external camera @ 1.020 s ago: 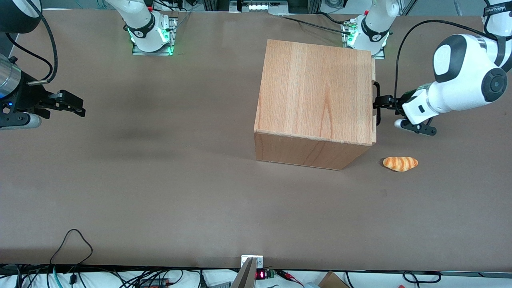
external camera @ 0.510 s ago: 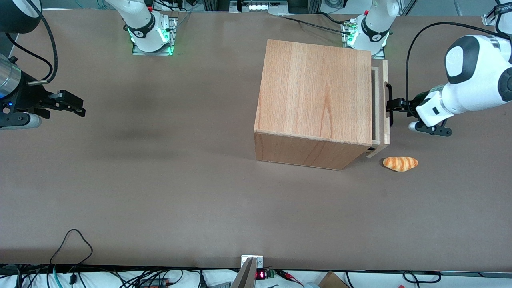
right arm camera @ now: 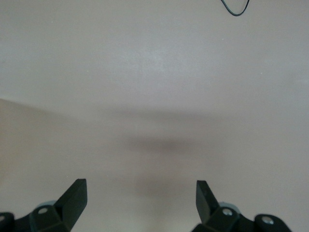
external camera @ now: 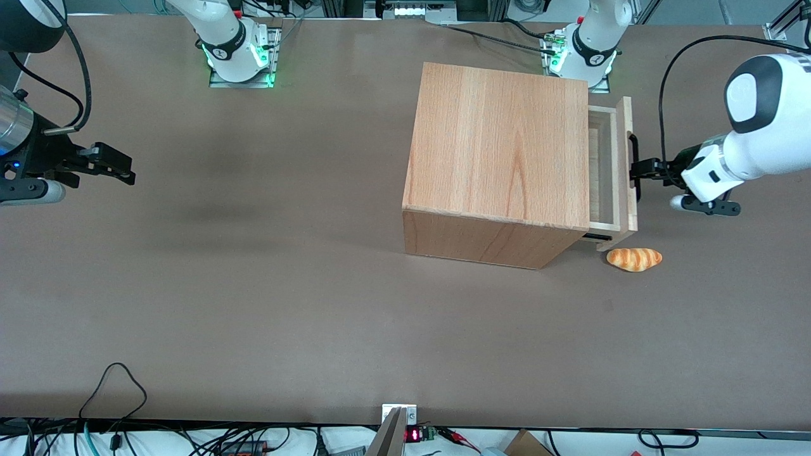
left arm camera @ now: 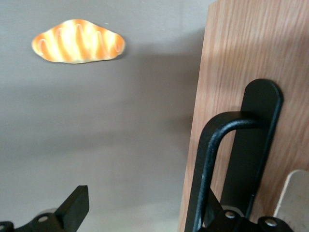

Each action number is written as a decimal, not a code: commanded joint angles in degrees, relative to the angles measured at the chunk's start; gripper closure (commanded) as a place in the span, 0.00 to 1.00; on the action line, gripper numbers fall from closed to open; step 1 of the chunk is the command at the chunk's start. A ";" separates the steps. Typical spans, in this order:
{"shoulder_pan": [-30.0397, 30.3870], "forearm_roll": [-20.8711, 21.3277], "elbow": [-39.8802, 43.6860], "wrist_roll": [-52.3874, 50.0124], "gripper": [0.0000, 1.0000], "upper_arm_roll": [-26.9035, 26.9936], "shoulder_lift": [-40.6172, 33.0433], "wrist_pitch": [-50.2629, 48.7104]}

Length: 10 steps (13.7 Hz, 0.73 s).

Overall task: Open top drawer with left arm
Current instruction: 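Pull the handle with the left gripper, sliding the drawer out of the cabinet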

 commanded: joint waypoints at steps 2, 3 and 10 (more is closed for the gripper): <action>2.71 2.53 1.50 1.05 0.00 -0.18 0.53 -0.13; 3.50 2.53 1.50 1.05 0.00 -0.18 0.53 -0.13; 8.69 2.53 1.94 4.04 0.00 -0.18 0.79 -0.13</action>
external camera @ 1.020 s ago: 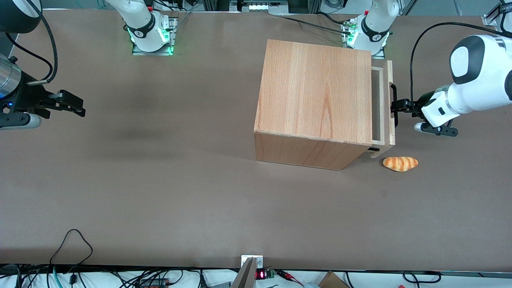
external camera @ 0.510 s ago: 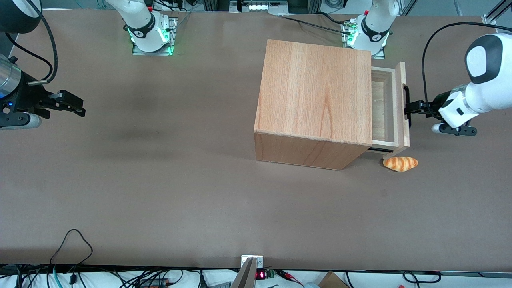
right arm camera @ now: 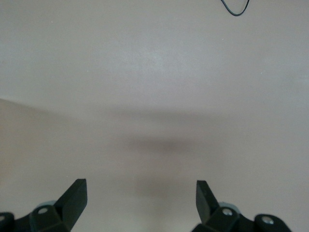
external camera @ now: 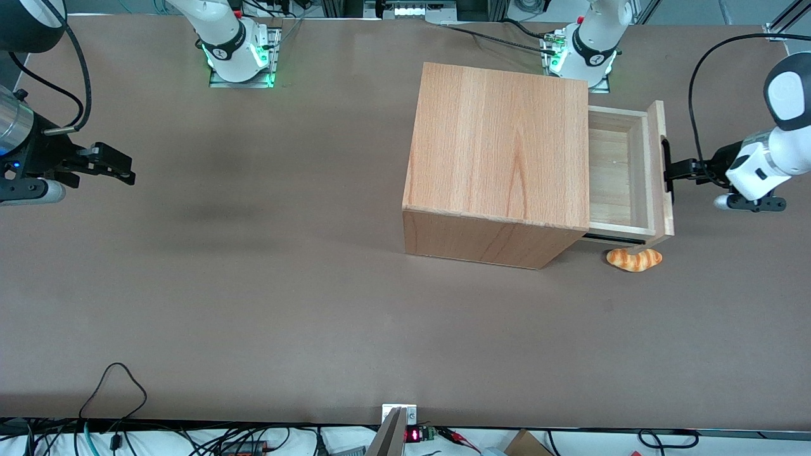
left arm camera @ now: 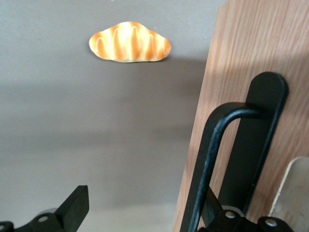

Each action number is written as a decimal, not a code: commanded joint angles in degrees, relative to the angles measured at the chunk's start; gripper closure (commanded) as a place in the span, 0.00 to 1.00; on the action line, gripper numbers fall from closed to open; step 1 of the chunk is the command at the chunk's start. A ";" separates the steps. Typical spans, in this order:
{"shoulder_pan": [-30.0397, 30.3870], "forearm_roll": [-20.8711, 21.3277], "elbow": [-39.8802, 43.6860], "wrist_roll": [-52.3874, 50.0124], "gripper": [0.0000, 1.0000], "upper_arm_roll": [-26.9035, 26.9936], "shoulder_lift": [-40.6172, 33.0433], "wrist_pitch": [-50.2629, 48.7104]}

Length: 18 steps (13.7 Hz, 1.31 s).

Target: Open top drawer with left arm

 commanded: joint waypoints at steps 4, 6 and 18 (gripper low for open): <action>2.64 1.46 1.83 2.05 0.00 -0.23 0.53 -0.25; 2.91 1.11 3.49 2.49 0.00 -0.31 0.35 -1.04; 2.47 0.93 12.82 1.44 0.00 -3.46 -4.30 -8.51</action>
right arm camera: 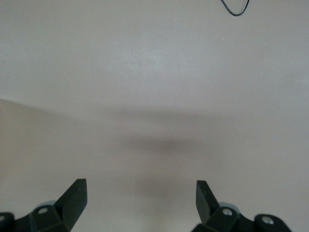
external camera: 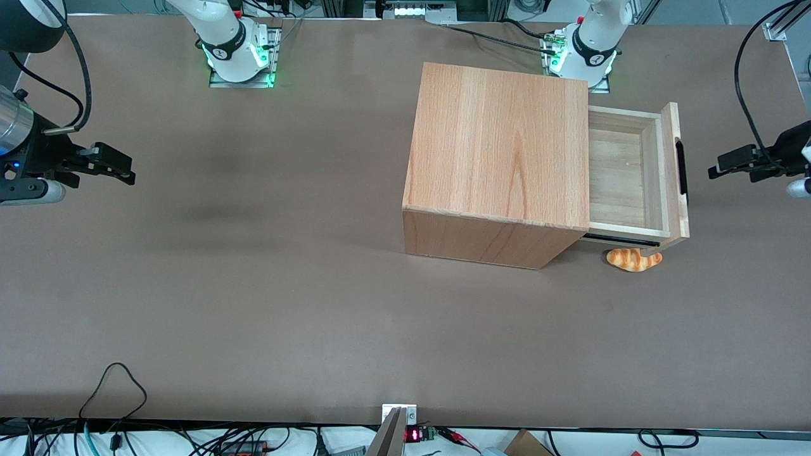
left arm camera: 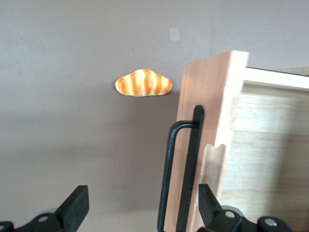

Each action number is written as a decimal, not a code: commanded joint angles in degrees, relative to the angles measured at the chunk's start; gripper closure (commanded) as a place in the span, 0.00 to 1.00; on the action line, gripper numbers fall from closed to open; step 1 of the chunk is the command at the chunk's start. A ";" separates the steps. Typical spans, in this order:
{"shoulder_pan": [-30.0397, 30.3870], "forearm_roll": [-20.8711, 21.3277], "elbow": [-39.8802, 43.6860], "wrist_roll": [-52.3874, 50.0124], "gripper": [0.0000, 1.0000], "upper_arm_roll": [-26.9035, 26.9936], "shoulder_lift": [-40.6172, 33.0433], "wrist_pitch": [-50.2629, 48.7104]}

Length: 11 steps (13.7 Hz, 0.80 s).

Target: Open top drawer with left arm

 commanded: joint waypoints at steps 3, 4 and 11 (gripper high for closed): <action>0.27 1.54 2.95 -2.07 0.00 -4.46 -2.94 -4.49; 0.27 1.54 3.92 -2.59 0.00 -4.82 -2.94 -5.55; -7.54 6.90 10.87 -7.87 0.00 -3.35 -3.29 -13.64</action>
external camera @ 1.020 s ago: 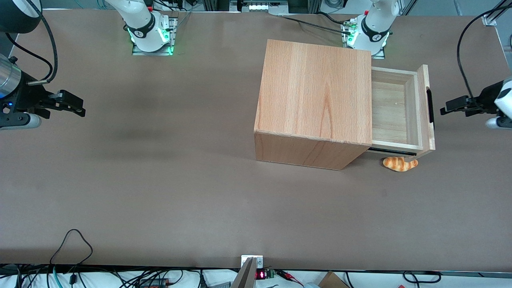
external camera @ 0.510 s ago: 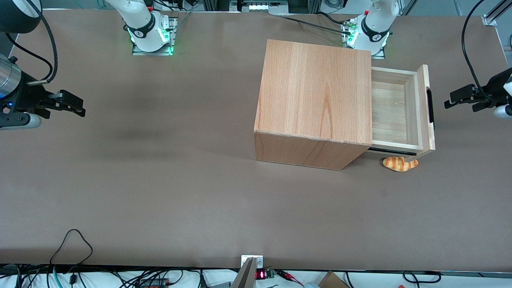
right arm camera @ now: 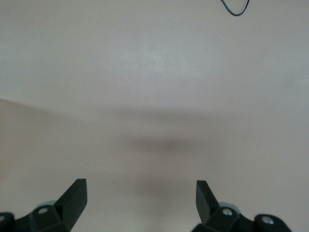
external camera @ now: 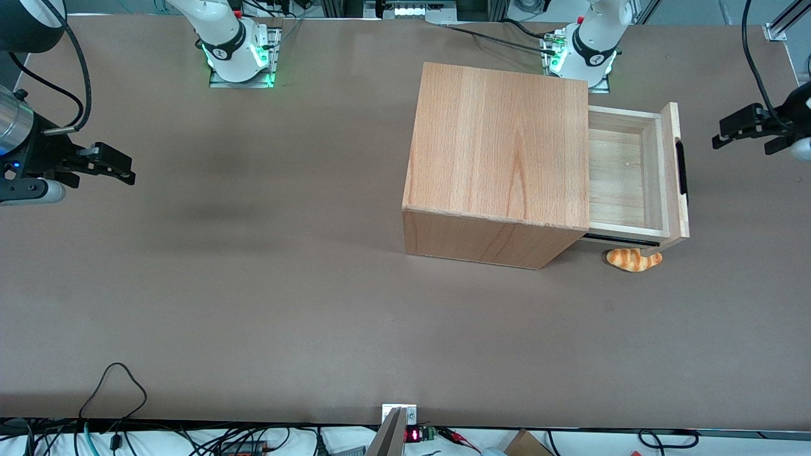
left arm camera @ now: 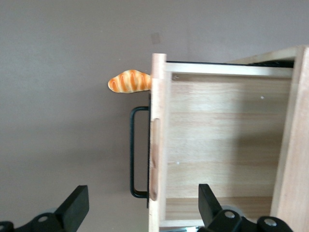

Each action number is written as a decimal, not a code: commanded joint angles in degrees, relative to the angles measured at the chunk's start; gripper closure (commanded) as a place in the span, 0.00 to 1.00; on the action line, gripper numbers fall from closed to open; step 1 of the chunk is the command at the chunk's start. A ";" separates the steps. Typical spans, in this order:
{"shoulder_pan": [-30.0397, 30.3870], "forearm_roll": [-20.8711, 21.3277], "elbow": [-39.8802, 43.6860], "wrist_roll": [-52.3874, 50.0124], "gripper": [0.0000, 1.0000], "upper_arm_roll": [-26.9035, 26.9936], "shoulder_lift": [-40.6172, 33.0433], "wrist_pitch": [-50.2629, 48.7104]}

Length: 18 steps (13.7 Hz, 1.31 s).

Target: Open top drawer with left arm

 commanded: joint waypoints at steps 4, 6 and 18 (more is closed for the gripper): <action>-13.53 2.02 1.12 -2.96 0.00 10.14 -1.96 -1.73; -14.95 2.11 0.60 -2.96 0.00 11.04 -2.67 -1.21; -14.42 3.08 1.38 -2.96 0.00 10.43 -0.13 4.25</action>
